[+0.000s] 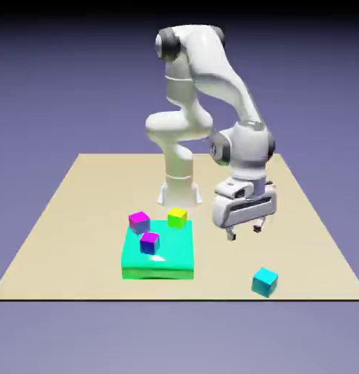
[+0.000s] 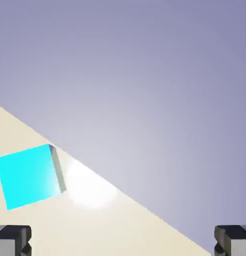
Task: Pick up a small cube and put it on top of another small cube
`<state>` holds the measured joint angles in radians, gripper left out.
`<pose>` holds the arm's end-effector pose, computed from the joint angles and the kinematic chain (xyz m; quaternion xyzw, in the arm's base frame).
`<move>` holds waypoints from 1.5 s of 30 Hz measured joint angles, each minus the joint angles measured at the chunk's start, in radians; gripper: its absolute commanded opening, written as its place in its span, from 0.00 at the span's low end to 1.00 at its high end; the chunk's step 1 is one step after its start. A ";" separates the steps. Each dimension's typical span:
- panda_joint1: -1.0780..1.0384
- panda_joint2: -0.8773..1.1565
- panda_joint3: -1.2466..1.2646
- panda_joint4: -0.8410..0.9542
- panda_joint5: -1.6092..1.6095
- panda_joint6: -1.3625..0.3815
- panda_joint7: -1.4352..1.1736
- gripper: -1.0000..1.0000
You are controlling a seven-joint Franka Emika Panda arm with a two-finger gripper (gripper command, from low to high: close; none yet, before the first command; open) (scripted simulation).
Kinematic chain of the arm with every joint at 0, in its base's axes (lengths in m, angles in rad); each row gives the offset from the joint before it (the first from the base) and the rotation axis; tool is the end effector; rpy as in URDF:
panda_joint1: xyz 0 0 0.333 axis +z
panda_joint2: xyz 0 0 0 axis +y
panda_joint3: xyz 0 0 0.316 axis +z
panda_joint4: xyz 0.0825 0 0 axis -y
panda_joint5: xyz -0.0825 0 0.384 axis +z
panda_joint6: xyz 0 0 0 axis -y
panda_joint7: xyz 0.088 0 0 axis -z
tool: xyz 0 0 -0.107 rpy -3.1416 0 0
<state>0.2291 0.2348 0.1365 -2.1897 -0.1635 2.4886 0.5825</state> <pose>0.5257 0.2015 0.2860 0.9976 -0.0475 0.0466 0.0166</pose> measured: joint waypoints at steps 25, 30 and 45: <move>-0.096 0.042 -0.029 0.023 0.018 -0.227 0.111 0.00; -0.240 -0.139 -0.088 -0.123 0.072 -0.257 0.240 0.00; -0.554 -0.564 -0.236 -0.507 0.213 -0.289 0.560 0.00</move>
<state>-0.3253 -0.3295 -0.1000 -2.6965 0.0499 2.1995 1.1423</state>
